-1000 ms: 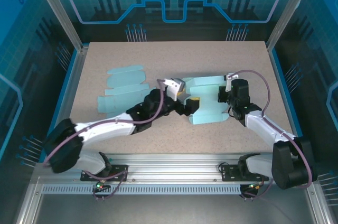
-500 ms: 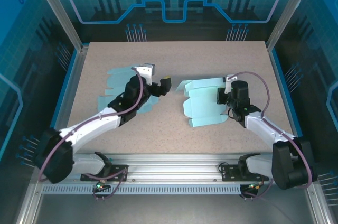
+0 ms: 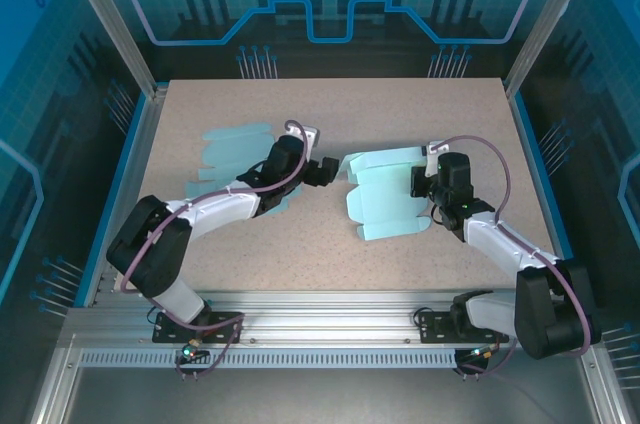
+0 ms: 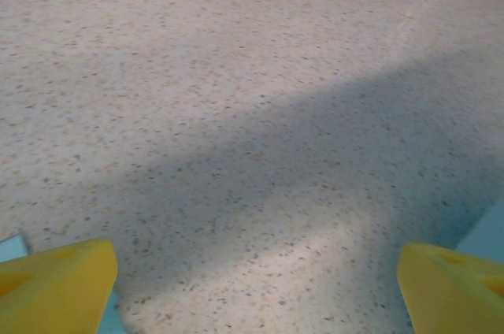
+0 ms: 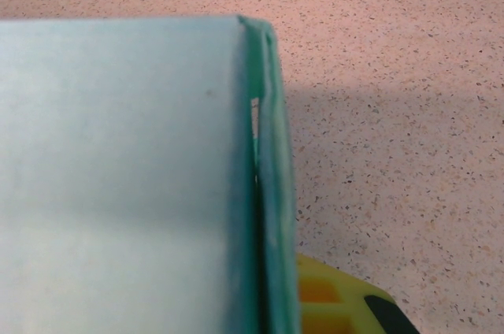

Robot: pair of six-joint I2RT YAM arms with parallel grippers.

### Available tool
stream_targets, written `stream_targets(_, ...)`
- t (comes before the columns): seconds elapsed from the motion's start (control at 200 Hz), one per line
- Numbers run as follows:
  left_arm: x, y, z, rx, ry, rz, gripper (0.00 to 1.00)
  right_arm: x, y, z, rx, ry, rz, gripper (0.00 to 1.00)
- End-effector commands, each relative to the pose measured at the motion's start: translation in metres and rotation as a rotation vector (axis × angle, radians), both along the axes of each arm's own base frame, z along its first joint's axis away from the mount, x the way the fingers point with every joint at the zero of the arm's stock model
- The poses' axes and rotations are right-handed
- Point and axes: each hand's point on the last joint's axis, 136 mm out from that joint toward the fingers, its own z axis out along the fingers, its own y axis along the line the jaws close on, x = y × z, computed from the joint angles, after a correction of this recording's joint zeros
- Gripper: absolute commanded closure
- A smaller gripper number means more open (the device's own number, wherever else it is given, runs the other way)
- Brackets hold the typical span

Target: Fold the paper box

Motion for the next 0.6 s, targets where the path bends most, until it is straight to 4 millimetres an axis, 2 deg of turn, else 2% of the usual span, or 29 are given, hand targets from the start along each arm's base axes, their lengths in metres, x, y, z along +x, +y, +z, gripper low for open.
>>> stream_targets(0.0,-0.006,-0.025,0.017,-0.043,-0.043,-0.136,0.07,0.003,0.0,0.012,0.029,-0.047,-0.002,1.0)
stream_targets(0.365,-0.039,-0.063,0.003,0.009,-0.03,-0.297,0.07,0.003,0.0,0.012,0.028,-0.045,-0.004,1.0)
stream_targets(0.595,-0.045,-0.062,-0.001,0.03,-0.03,-0.315,0.08,0.003,-0.001,0.012,0.028,-0.046,-0.004,1.0)
